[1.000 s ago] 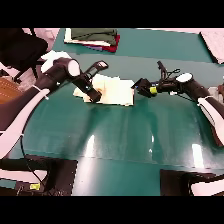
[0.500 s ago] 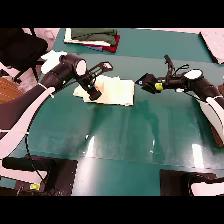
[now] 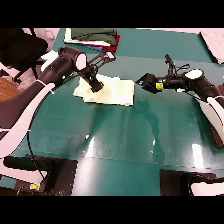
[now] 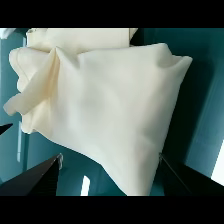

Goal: Fold the shirts.

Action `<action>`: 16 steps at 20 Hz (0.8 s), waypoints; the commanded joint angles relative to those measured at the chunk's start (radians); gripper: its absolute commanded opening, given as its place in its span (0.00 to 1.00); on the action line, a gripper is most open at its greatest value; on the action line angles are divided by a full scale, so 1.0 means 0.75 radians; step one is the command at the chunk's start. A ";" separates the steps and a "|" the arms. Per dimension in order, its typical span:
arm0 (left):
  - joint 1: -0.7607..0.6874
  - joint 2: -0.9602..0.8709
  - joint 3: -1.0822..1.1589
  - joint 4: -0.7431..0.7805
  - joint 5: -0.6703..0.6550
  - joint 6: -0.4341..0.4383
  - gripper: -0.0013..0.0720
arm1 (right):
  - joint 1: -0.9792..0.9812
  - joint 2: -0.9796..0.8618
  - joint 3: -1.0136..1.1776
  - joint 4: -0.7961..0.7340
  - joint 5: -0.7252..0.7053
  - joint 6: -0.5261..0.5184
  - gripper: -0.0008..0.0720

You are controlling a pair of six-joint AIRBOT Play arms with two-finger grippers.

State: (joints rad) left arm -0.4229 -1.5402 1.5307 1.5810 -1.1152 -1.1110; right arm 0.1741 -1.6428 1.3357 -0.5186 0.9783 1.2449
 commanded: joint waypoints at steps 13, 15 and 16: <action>0.146 -0.139 -0.017 0.432 0.119 -0.475 0.58 | 0.001 0.002 -0.001 0.005 0.094 -0.002 0.96; 0.219 -0.140 -0.013 0.447 0.123 -0.553 0.90 | 0.003 0.002 -0.001 0.005 0.107 -0.001 0.96; 0.260 -0.139 -0.010 0.451 0.121 -0.586 0.90 | 0.006 0.002 -0.001 0.004 0.106 -0.002 0.96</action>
State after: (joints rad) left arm -0.2962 -1.6424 1.5188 1.8725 -1.0336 -1.4479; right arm 0.1745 -1.6421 1.3357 -0.5156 1.0405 1.2434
